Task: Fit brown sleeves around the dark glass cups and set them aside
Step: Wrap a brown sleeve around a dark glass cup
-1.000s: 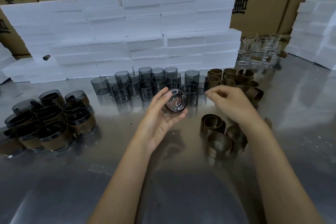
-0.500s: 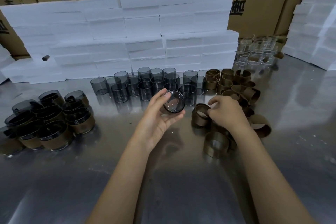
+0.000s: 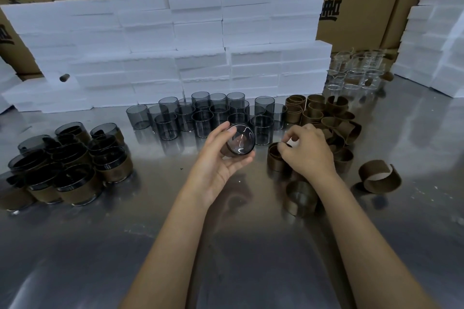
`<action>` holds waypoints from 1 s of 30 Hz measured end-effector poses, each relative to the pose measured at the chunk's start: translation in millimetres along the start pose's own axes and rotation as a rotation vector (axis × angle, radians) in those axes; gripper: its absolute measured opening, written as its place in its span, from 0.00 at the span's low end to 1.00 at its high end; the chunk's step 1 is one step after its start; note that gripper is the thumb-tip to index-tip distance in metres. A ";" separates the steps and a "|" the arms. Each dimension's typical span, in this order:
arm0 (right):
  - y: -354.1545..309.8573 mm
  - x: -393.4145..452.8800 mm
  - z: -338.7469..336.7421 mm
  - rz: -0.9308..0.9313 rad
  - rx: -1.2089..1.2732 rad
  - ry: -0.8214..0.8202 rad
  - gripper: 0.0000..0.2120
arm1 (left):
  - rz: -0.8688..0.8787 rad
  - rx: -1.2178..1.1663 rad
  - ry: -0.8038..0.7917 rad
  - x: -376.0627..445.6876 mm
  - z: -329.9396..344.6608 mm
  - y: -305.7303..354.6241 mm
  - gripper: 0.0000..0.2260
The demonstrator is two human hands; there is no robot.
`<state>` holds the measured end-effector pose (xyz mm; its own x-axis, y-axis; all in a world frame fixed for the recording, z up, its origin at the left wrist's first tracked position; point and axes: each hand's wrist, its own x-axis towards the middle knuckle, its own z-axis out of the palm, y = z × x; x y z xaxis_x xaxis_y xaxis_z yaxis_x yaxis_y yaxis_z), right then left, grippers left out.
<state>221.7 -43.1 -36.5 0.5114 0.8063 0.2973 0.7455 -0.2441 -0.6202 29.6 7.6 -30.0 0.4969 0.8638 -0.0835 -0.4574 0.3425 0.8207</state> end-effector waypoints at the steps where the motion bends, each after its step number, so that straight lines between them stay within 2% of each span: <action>1: -1.9 -0.8 -0.2 -0.028 -0.010 -0.010 0.05 | 0.001 0.002 0.000 0.1 0.2 0.1 0.29; 3: -5.5 -3.2 1.0 -0.103 -0.116 -0.045 0.08 | 0.002 0.004 0.003 0.6 0.5 0.2 0.29; 6: -10.5 -6.2 5.4 -0.156 -0.228 -0.089 0.07 | 0.005 0.015 0.002 1.0 -0.5 1.2 0.30; 12: -13.0 -6.5 7.3 -0.198 -0.103 0.031 0.07 | 0.005 0.012 0.001 0.2 -1.3 1.4 0.29; 17: -12.0 -5.1 8.1 -0.241 -0.038 0.051 0.05 | 0.007 0.021 0.008 0.5 -1.5 1.7 0.28; 23: -18.7 -6.2 3.0 -0.218 0.190 0.116 0.05 | 0.009 0.017 0.026 2.4 -3.6 2.3 0.27; 26: -24.8 -9.0 -4.3 -0.203 0.378 0.156 0.06 | 0.006 -0.010 0.054 5.0 -5.2 0.9 0.23; 30: -46.3 -20.8 -7.8 -0.329 0.526 0.227 0.05 | -0.001 -0.123 0.111 6.5 -8.1 2.4 0.24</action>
<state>179.9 -52.7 -8.2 0.4128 0.6463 0.6417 0.5993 0.3378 -0.7258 25.7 17.0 -33.1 0.4163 0.8965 -0.1520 -0.5472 0.3805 0.7455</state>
